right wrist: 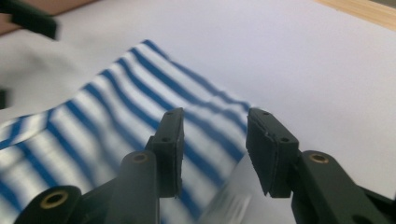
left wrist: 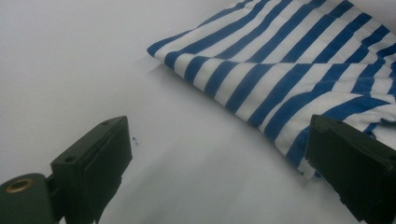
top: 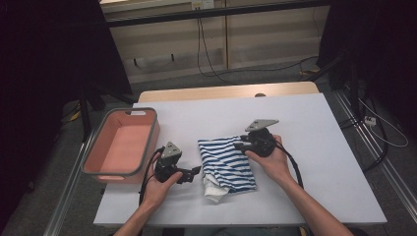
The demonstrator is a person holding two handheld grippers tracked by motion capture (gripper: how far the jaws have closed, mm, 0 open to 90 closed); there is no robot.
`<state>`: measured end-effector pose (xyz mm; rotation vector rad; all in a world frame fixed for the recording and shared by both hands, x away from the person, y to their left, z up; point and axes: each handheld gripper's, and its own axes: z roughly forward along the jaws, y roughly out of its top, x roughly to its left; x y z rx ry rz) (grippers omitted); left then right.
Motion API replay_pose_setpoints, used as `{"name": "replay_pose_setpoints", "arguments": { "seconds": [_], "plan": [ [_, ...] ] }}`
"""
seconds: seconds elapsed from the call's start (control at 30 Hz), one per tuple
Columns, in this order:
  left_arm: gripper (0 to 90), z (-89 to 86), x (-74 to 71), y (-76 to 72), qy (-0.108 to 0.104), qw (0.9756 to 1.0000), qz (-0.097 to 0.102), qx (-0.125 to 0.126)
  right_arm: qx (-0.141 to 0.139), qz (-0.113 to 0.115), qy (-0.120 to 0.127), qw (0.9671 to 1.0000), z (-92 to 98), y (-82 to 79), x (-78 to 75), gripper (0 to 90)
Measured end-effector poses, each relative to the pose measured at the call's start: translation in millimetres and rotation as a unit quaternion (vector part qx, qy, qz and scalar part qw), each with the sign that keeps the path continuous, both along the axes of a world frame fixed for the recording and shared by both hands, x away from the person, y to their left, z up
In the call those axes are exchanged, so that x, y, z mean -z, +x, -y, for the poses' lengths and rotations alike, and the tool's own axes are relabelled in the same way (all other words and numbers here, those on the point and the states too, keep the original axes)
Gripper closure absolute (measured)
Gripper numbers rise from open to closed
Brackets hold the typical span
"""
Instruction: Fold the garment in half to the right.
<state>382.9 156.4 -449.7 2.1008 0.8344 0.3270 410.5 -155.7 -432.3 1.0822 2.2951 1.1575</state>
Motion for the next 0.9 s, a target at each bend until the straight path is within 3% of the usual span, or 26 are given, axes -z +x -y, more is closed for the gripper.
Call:
{"name": "replay_pose_setpoints", "arguments": {
  "seconds": [0.1,0.2,0.3,0.4,0.53,0.9],
  "plan": [
    [7.4,1.0,1.6,-0.6,0.003,1.0,-0.003,0.004,0.013,-0.01,-0.006,0.9999,-2.2,21.1,6.6,58.2],
    [7.4,2.6,2.9,-1.1,0.007,0.9999,-0.005,0.007,0.026,-0.024,0.007,0.9994,1.0,35.7,15.1,65.6],
    [7.4,4.0,4.3,-0.5,0.013,0.9998,-0.008,0.013,0.023,-0.048,0.006,0.9986,2.1,41.3,25.8,69.5],
    [7.4,5.2,5.2,-0.3,0.013,0.9998,-0.009,0.012,0.015,-0.06,0.015,0.998,3.1,43.2,31.3,78.9],
    [7.4,3.9,4.2,-0.7,0.013,0.9998,-0.007,0.012,0.018,-0.053,0.011,0.9984,4.3,43.6,30.9,87.6],
    [7.4,-0.7,3.6,1.3,0.007,0.9999,-0.008,0.002,0.068,-0.025,0.025,0.9971,17.5,48.2,31.7,85.4]
  ]
}}
